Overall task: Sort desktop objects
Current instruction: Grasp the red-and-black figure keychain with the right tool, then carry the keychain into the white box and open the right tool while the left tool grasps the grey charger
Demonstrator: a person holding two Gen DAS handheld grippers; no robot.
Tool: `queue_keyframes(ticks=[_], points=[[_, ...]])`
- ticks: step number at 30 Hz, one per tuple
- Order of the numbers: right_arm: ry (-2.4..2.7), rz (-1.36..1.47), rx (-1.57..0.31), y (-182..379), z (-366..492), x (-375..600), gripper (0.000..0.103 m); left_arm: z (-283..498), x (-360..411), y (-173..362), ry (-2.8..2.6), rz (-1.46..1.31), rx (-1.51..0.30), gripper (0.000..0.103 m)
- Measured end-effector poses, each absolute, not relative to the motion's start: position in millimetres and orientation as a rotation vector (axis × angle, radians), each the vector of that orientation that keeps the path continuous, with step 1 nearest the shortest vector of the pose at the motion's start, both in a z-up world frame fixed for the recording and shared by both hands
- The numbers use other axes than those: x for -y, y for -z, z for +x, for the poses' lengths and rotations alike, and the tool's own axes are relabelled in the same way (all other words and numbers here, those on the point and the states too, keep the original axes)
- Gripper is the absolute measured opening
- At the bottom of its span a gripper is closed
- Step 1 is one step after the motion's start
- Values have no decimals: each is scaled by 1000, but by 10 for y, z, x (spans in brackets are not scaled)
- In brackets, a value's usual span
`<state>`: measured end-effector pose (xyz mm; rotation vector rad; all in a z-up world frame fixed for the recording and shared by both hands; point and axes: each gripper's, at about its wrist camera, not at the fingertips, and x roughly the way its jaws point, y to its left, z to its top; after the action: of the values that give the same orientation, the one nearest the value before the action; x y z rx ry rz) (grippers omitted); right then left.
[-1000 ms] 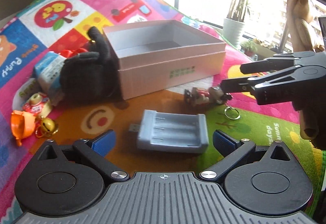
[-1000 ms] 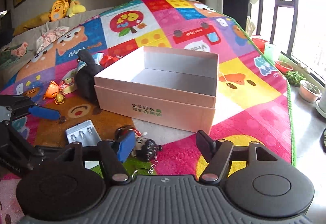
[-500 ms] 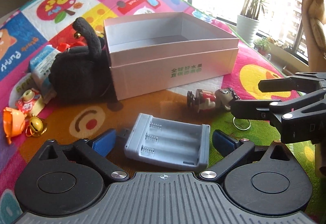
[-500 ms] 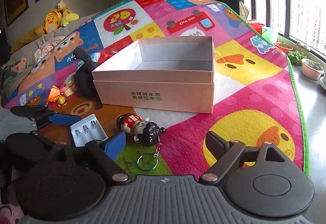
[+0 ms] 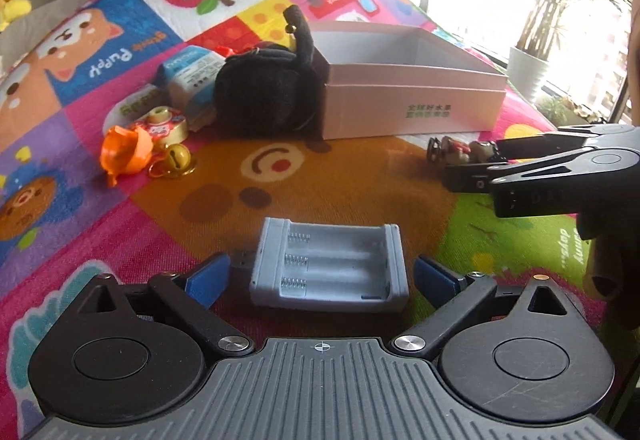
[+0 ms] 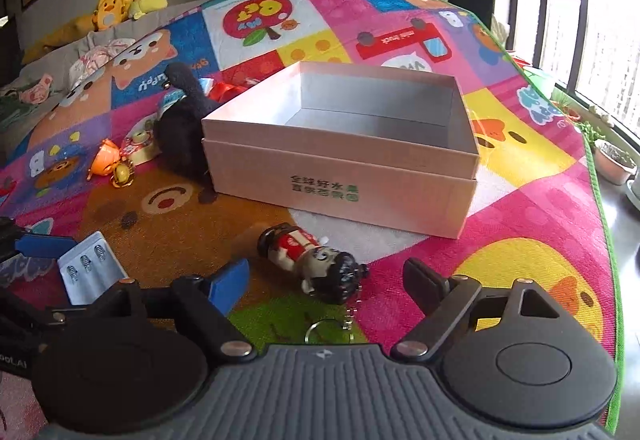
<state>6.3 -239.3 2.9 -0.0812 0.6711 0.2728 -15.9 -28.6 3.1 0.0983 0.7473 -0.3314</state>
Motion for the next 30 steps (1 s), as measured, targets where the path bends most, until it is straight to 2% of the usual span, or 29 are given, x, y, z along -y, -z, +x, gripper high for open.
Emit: queue_keyframes(ticks=[1,3,8,11,13,16,21,23,25,26,30], points=[[-298,-109,-670,-22,39,2342,63,-171,300,-25,339,115,-745,101],[-350,-153,-678,-17,-6,2278,51,-180,308,-14,342,138,-741,101],[-223,-296,-625,-15,-42,2339,53,-175,269,-6,321,125,-743,102],[-103,-322,-578,-34,-14,2432,64,-190,287,-6,322,134,-738,102],[-165,-215,-579,-103,-19,2508,91,-202,302,-6,330,142,-735,102],[-272,-176,-582,-133,22,2432,99,-220,319,-9,334,151,-735,103],[-304,-151,-665,2,339,2275,99,-217,313,-39,306,142,-730,103],[-324,-143,-693,24,397,2238,90,-172,324,-34,297,144,-728,103],[-340,-157,-692,30,366,2209,70,-97,352,-1,295,154,-742,103],[-344,-162,-689,25,336,2204,65,-67,362,8,298,150,-743,103],[-370,-154,-691,-28,190,2263,64,-21,438,1,300,157,-743,103]])
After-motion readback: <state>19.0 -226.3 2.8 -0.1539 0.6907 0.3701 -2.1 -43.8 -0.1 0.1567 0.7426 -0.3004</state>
